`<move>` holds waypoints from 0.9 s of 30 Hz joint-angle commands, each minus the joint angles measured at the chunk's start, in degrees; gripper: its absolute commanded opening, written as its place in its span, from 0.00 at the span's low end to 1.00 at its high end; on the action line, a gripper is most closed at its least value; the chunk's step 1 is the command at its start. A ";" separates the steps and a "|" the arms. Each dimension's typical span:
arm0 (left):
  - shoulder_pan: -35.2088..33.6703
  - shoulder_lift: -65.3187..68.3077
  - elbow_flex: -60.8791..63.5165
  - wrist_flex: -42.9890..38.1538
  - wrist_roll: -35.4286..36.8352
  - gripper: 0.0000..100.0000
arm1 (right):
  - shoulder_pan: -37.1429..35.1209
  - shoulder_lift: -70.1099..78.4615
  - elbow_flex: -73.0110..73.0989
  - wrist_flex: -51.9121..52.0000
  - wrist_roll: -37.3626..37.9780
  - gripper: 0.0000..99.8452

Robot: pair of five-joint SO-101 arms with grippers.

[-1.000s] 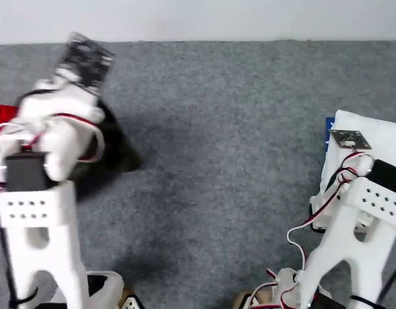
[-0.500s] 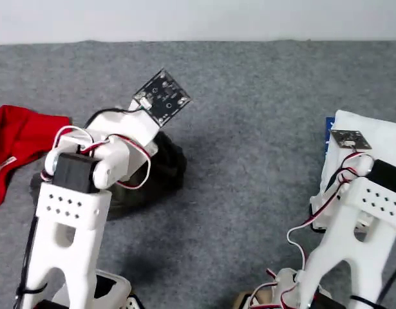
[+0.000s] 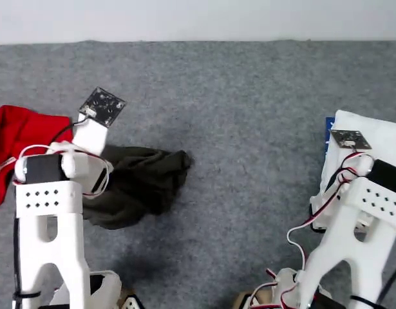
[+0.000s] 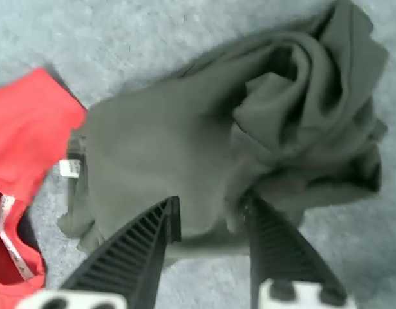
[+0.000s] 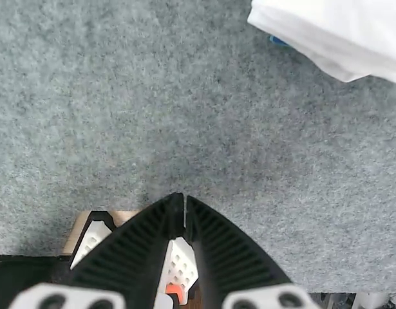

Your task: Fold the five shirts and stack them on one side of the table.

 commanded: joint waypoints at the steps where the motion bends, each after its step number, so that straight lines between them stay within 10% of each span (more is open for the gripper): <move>1: 4.04 -2.02 -4.62 5.80 0.44 0.18 | 0.22 -1.27 -0.26 2.24 -0.70 0.01; 12: 27.25 0.44 -2.95 11.96 5.54 0.21 | 0.22 -1.27 -0.26 2.24 -0.70 0.01; 27: 25.93 19.60 3.03 -5.89 12.13 0.23 | 0.31 -1.71 4.13 1.45 -0.35 0.01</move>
